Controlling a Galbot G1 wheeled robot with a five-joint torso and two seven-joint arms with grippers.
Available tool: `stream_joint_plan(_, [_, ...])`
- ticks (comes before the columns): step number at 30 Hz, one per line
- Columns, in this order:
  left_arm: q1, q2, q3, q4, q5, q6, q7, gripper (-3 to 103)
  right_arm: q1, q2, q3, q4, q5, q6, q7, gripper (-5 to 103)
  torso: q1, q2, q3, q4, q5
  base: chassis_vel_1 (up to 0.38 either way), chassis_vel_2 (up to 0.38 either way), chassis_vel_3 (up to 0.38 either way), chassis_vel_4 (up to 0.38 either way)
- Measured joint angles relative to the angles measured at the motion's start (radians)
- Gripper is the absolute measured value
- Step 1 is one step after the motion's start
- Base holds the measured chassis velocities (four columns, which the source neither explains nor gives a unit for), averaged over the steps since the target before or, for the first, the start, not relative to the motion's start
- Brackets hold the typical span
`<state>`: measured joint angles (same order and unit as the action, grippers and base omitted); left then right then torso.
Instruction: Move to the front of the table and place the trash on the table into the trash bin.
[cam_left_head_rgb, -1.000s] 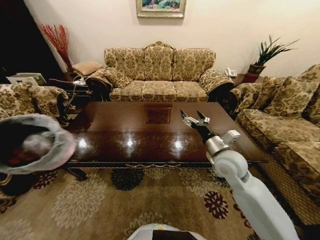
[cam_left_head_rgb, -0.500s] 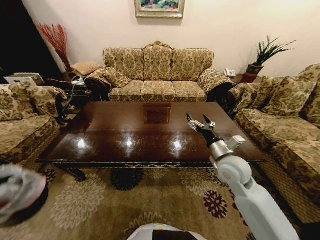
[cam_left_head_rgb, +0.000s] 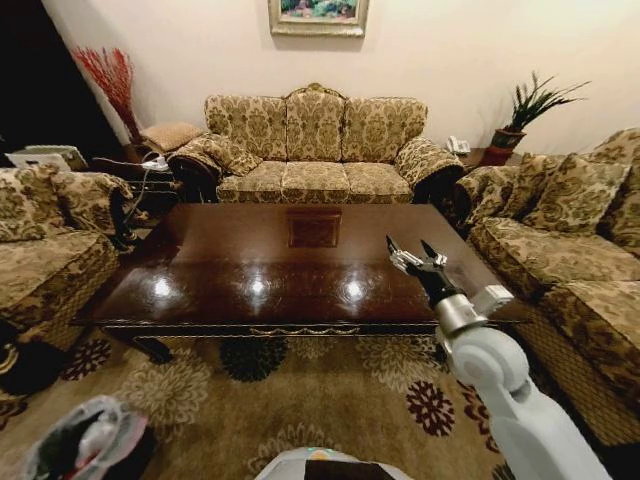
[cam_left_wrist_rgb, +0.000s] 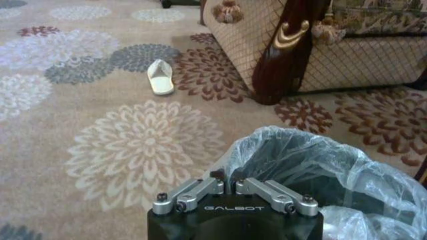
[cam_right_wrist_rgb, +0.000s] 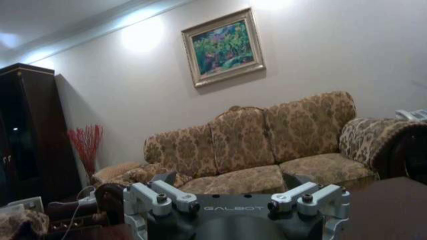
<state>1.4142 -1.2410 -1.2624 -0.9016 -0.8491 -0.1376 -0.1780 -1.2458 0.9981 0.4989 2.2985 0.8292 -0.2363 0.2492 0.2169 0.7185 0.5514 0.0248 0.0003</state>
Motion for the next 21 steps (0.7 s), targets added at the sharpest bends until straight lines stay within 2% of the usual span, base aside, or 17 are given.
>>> stream_joint_plan(7, [-0.052, 0.003, 0.012, 0.084, 0.003, -0.052, 0.036, 3, -0.034, 0.015, -0.006, 0.013, -0.021, 0.002, -0.004, 100, 0.000, 0.000, 0.000, -0.0005, -0.0003, 0.000, 0.000, 0.000, 0.000])
stream_joint_plan(9, [-0.054, 0.004, 0.012, 0.092, 0.014, -0.053, 0.033, 3, -0.034, 0.015, -0.006, 0.012, -0.021, 0.003, -0.005, 100, 0.000, 0.000, 0.000, -0.0004, -0.0001, 0.000, 0.000, 0.000, 0.000])
stream_joint_plan(11, [-0.047, -0.005, 0.010, 0.087, 0.039, -0.023, 0.012, 0, -0.030, 0.013, -0.001, 0.003, -0.020, 0.006, -0.009, 100, 0.000, 0.000, 0.000, -0.0001, 0.0004, 0.000, 0.000, 0.000, 0.000])
stream_joint_plan(13, [-0.040, -0.017, 0.005, 0.076, 0.045, -0.004, -0.002, 10, -0.024, 0.013, 0.006, -0.010, -0.018, 0.009, -0.013, 100, 0.000, 0.000, 0.000, 0.0005, 0.0007, 0.000, 0.000, 0.000, 0.000])
stream_joint_plan(14, [-0.040, -0.017, 0.005, 0.076, 0.045, -0.004, -0.002, 10, -0.024, 0.013, 0.006, -0.010, -0.018, 0.009, -0.013, 100, 0.000, 0.000, 0.000, 0.0005, 0.0007, 0.000, 0.000, 0.000, 0.000])
stream_joint_plan(16, [-0.036, -0.026, 0.004, 0.073, 0.069, 0.002, 0.002, 21, -0.019, 0.016, 0.008, -0.022, -0.017, 0.012, -0.017, 100, 0.000, 0.000, 0.000, 0.0003, 0.0003, 0.000, 0.000, 0.000, 0.000])
stream_joint_plan(17, [-0.036, -0.026, 0.004, 0.073, 0.069, 0.002, 0.002, 21, -0.019, 0.016, 0.008, -0.022, -0.017, 0.012, -0.017, 100, 0.000, 0.000, 0.000, 0.0003, 0.0003, 0.000, 0.000, 0.000, 0.000])
stream_joint_plan(20, [-0.017, -0.039, -0.001, 0.048, 0.095, 0.031, 0.020, 37, -0.018, 0.025, 0.008, -0.027, -0.016, 0.014, -0.024, 100, 0.000, 0.000, 0.000, -0.0001, -0.0002, 0.000, 0.000, 0.000, 0.000])
stream_joint_plan(21, [-0.017, -0.039, -0.001, 0.048, 0.095, 0.031, 0.020, 37, -0.018, 0.025, 0.008, -0.027, -0.016, 0.014, -0.024, 100, 0.000, 0.000, 0.000, -0.0001, -0.0002, 0.000, 0.000, 0.000, 0.000])
